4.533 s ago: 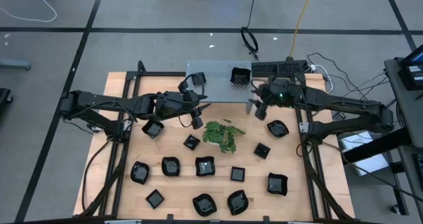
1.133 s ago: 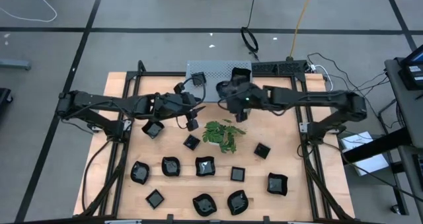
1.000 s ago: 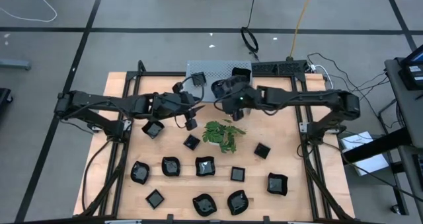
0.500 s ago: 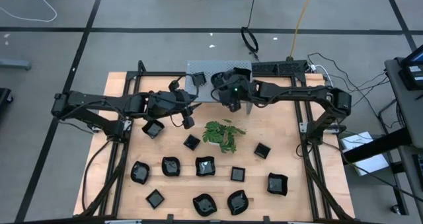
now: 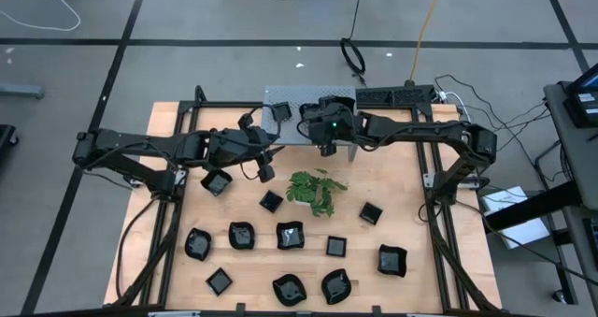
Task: Pick & Place Mini shaped plates
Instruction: Put the leaf-shaped black bowl on the shelf, then stack the square black bowl on top of the other square black bowl on the shelf
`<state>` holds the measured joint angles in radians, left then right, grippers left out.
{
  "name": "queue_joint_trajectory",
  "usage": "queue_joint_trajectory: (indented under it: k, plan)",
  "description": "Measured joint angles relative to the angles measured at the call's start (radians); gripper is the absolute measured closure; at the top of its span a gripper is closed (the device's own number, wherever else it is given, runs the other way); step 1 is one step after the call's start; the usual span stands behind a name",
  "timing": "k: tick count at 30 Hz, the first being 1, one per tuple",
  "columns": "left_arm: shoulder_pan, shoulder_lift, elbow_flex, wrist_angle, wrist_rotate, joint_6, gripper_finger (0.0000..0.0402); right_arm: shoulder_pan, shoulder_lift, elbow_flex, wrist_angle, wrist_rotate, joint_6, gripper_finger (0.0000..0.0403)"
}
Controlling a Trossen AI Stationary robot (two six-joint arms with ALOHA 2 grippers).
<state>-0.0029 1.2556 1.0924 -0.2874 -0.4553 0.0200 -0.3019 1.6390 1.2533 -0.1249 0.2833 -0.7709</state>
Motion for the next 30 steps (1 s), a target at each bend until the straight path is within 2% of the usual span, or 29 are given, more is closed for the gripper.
queue_joint_trajectory:
  k: [11,16,21,24,30]
  plan:
    - [0.000,0.000,0.000,-0.002,0.001,0.000,0.0256,0.043,-0.007,0.000,0.041,0.009,0.017,0.0288]
    - [0.000,0.000,0.000,-0.025,0.002,-0.025,0.0256,0.103,-0.074,-0.001,-0.011,0.063,0.065,0.0269]
    - [0.000,0.000,0.000,-0.130,0.024,-0.106,0.0256,0.171,-0.176,-0.001,-0.093,0.080,0.154,0.0267]
    - [0.000,0.000,0.000,-0.226,0.102,-0.181,0.0256,0.203,-0.239,0.001,-0.131,0.081,0.229,0.0268]
    - [-0.002,0.001,-0.012,-0.422,0.346,-0.317,0.0256,0.252,-0.342,-0.001,-0.237,0.081,0.352,0.0270]
